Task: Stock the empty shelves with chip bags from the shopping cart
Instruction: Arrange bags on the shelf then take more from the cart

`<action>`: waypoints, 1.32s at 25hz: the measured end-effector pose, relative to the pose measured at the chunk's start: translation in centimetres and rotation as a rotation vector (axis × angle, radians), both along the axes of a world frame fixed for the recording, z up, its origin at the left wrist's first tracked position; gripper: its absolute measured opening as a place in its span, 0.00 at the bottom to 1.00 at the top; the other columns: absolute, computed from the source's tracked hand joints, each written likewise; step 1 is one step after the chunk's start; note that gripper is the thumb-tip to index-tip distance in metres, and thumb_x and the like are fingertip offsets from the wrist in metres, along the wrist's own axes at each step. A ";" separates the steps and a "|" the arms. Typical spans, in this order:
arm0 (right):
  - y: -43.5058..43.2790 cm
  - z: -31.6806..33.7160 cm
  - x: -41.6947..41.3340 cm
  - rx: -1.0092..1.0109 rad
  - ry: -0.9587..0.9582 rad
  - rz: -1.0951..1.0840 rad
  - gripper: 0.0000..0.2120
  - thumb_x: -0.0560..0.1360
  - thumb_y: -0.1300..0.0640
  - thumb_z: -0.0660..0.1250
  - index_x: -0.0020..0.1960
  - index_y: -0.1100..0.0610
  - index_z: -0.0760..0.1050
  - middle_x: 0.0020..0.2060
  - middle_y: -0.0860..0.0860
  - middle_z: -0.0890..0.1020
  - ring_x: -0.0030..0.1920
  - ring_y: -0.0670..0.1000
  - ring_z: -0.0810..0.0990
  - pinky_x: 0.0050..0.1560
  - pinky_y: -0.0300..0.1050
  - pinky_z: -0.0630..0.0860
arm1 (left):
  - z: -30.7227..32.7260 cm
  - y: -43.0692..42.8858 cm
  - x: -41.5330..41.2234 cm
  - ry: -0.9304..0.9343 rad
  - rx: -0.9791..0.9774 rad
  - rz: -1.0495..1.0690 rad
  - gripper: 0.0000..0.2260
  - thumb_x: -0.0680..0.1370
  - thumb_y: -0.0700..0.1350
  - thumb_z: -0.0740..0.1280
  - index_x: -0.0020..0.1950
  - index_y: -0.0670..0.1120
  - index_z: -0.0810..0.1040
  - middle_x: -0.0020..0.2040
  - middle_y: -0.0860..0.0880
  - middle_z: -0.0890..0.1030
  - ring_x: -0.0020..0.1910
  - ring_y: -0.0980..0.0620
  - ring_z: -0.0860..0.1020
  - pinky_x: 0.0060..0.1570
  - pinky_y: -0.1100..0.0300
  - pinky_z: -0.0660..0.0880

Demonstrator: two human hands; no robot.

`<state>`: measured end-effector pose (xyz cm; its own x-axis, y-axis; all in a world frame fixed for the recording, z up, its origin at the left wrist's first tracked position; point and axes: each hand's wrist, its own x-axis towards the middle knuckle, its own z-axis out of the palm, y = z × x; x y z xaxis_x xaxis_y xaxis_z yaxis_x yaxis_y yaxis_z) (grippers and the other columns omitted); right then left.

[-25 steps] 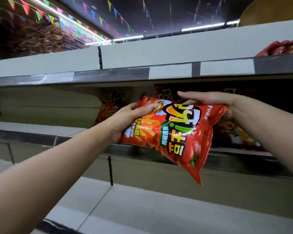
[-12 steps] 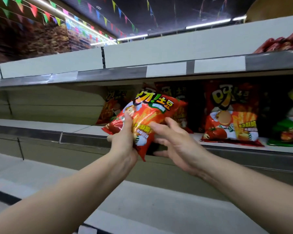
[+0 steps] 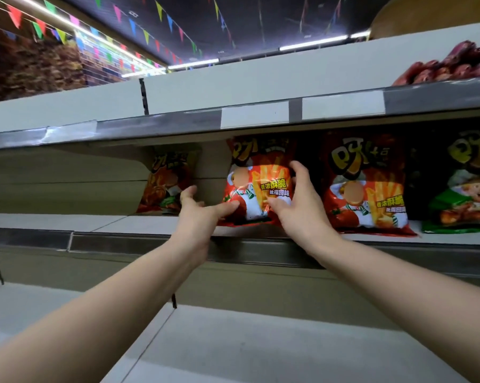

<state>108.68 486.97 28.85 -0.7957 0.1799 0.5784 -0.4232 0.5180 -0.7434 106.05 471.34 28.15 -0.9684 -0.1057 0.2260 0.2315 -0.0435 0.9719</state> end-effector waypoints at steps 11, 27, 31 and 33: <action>-0.4 -0.4 -1.9 0.553 -0.275 -0.270 0.35 0.76 0.63 0.63 0.73 0.54 0.43 0.66 0.58 0.57 0.61 0.58 0.71 0.48 0.47 0.70 | 0.3 3.3 -4.9 0.281 -0.676 -0.125 0.27 0.72 0.47 0.73 0.67 0.44 0.65 0.63 0.46 0.68 0.62 0.48 0.72 0.60 0.60 0.70; -5.9 -2.5 0.4 0.503 0.288 -0.024 0.28 0.73 0.61 0.66 0.70 0.64 0.60 0.69 0.63 0.61 0.71 0.61 0.60 0.70 0.51 0.60 | -2.8 -2.0 2.5 0.269 -0.455 0.167 0.32 0.77 0.43 0.67 0.77 0.51 0.54 0.74 0.51 0.62 0.70 0.57 0.65 0.70 0.59 0.63; -9.4 -2.6 0.9 0.473 0.284 0.118 0.29 0.74 0.60 0.65 0.71 0.62 0.58 0.70 0.56 0.59 0.70 0.52 0.59 0.64 0.34 0.54 | -3.2 -6.5 4.7 0.210 -0.452 0.262 0.31 0.76 0.43 0.68 0.76 0.49 0.57 0.71 0.49 0.66 0.66 0.55 0.69 0.67 0.52 0.69; -11.0 -2.1 1.2 0.465 0.282 0.156 0.28 0.74 0.60 0.64 0.71 0.62 0.58 0.68 0.56 0.60 0.69 0.51 0.61 0.62 0.32 0.54 | -3.1 -8.5 5.6 0.185 -0.447 0.290 0.30 0.76 0.42 0.69 0.75 0.49 0.59 0.70 0.48 0.67 0.65 0.54 0.71 0.66 0.55 0.69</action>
